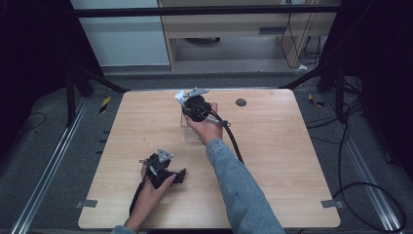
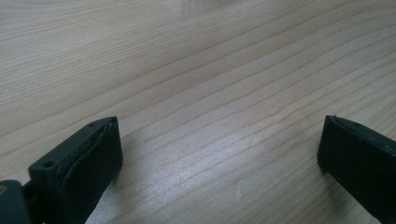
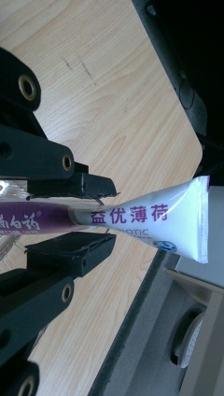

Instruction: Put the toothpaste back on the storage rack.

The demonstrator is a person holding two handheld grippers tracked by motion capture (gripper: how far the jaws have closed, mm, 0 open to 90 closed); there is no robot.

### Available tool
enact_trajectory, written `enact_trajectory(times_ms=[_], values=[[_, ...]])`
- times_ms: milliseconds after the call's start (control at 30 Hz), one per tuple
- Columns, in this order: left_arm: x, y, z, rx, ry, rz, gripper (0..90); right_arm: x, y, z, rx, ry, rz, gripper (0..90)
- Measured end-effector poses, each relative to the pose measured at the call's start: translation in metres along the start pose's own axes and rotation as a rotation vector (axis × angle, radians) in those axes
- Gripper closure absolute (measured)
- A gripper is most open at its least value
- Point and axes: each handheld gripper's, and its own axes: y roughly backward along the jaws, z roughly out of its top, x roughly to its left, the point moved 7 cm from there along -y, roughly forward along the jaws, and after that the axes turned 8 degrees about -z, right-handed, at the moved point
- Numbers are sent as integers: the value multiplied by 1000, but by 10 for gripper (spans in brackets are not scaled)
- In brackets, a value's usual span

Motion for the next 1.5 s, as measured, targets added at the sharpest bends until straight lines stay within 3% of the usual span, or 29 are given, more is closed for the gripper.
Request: enact_trajectory(times_ms=[633, 933, 1167, 1500], values=[[0, 0, 0, 2, 1, -1, 0, -2, 21, 1, -16, 17, 14, 683], [0, 0, 0, -1, 1, 0, 0, -2, 30, 1, -14, 17, 34, 616], [0, 0, 0, -1, 1, 0, 0, 0, 36, 0, -10, 12, 48, 533], [0, 0, 0, -1, 0, 0, 0, 1, 43, 2, -28, -12, 70, 333]])
